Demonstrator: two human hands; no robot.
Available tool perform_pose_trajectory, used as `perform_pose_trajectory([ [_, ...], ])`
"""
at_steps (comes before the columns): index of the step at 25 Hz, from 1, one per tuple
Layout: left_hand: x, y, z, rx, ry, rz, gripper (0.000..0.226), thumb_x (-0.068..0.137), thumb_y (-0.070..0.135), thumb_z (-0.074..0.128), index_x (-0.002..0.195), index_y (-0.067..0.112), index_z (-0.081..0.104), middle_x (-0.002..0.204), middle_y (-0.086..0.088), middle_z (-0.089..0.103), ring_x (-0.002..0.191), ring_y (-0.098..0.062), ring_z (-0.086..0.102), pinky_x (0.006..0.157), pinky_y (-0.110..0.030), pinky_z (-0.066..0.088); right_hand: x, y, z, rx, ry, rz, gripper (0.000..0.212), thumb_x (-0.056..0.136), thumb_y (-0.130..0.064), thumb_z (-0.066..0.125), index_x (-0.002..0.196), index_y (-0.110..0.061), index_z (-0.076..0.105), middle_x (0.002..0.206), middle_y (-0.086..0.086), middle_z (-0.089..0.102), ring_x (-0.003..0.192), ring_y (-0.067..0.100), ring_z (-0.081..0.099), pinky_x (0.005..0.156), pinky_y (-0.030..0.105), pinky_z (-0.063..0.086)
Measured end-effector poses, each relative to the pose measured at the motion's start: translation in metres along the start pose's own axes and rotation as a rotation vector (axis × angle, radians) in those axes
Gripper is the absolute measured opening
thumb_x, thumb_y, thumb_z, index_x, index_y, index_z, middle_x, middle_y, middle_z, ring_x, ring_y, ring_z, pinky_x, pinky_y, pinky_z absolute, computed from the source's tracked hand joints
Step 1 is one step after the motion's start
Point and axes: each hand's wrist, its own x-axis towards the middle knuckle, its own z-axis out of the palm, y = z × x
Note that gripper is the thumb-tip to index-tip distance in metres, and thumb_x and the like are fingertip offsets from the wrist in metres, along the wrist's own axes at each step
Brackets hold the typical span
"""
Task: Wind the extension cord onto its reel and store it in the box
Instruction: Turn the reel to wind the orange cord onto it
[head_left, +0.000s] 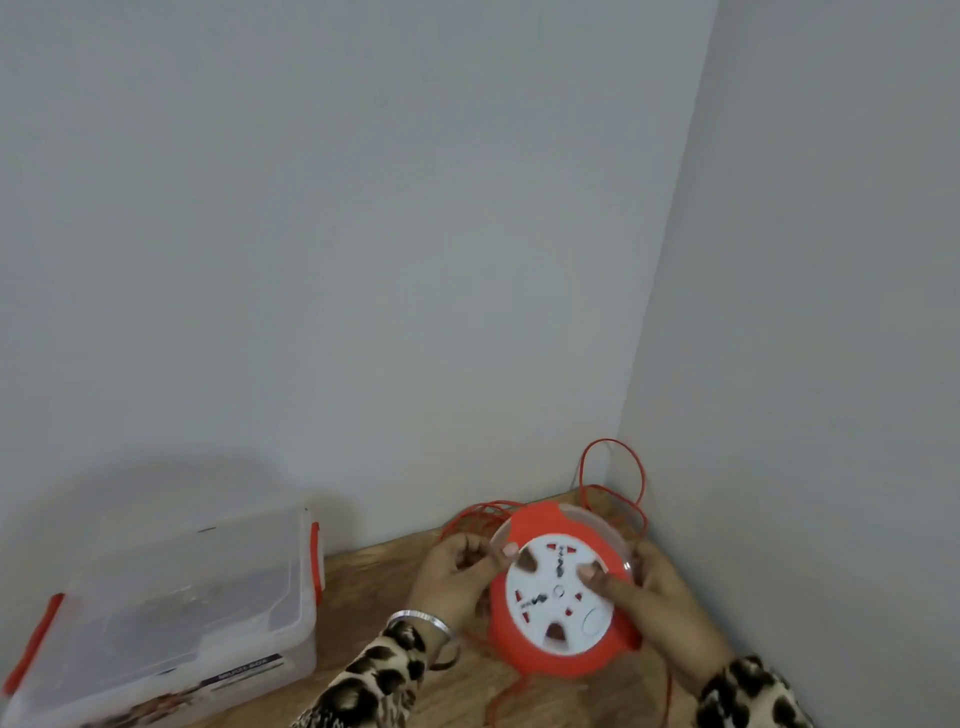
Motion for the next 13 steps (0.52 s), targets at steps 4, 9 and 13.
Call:
perform_pose_trajectory([
  [4,0.009,-0.002,0.03,0.484,-0.144,0.177,0.009,0.083,0.018,0.07,0.078,0.022,0.064,0.072,0.008,0.065,0.061,0.001,0.057,0.063,-0.016,0.045,0.002,-0.023,-0.057,0.115,0.402,-0.147,0.041,0.07,-0.024,0.081,0.098,-0.01,0.055,0.099,0.025,0.067,0.082,0.038,0.069,0.067,0.047,0.058],
  [9,0.011,-0.023,0.067,0.93,-0.442,0.25,0.063,0.079,0.024,0.063,0.137,0.031,0.039,0.132,-0.009,0.046,0.112,-0.011,0.059,0.093,-0.02,0.046,0.0,-0.032,-0.087,0.151,0.546,-0.227,0.066,0.054,-0.052,0.081,0.104,-0.019,0.055,0.098,0.006,0.069,0.076,0.019,0.072,0.055,0.029,0.056],
  [13,0.023,-0.036,0.104,1.292,-0.433,0.217,0.087,0.079,0.06,0.06,0.147,0.052,0.006,0.161,-0.017,-0.007,0.137,-0.042,0.033,0.11,-0.047,0.034,0.0,-0.022,-0.092,0.163,0.547,-0.229,0.055,0.054,-0.049,0.081,0.097,-0.026,0.055,0.097,0.003,0.07,0.076,0.02,0.072,0.056,0.031,0.056],
])
